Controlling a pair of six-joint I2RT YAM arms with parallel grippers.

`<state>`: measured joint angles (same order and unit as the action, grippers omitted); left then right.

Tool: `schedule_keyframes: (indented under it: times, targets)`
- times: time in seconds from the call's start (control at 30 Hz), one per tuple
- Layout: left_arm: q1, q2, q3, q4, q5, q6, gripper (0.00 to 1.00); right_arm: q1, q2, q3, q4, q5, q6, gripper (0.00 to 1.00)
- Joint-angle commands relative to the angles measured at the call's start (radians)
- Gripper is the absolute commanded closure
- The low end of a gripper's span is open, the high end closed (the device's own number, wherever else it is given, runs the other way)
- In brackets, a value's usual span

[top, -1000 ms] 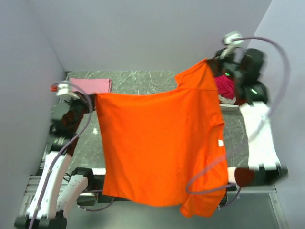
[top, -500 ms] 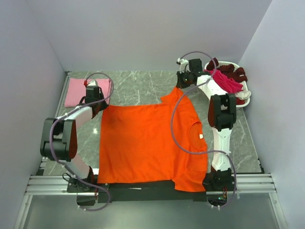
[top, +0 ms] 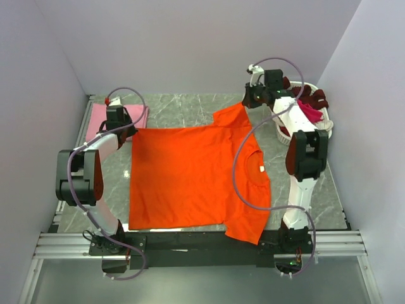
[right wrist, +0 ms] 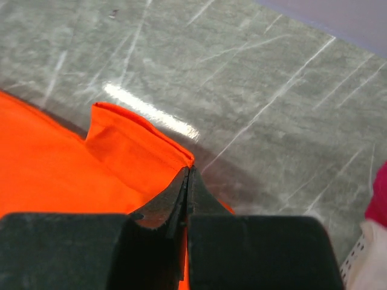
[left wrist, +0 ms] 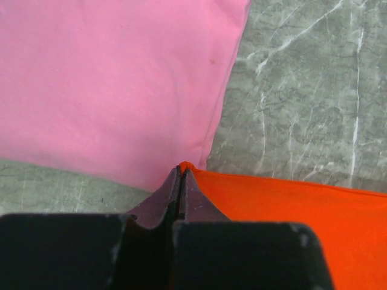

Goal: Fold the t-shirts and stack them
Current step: Flatten the tshirt out, then fold the tshirt

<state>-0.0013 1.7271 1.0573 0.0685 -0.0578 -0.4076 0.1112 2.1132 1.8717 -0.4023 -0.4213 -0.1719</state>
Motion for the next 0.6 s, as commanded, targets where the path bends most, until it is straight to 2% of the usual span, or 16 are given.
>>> schedule_keyframes:
  times: [0.0,0.2,0.57]
  targets:
    - [0.029,-0.012,0.036,0.059,0.08,0.033,1.0,-0.008,-0.165,-0.109,0.052,-0.094,0.008,1.0]
    - [0.05,-0.034,-0.016,0.111,0.17,0.036,1.0,-0.01,-0.327,-0.307,0.086,-0.161,0.012,1.0]
    - [0.064,-0.156,-0.157,0.194,0.164,0.05,1.0,-0.004,-0.532,-0.546,0.099,-0.212,0.008,1.0]
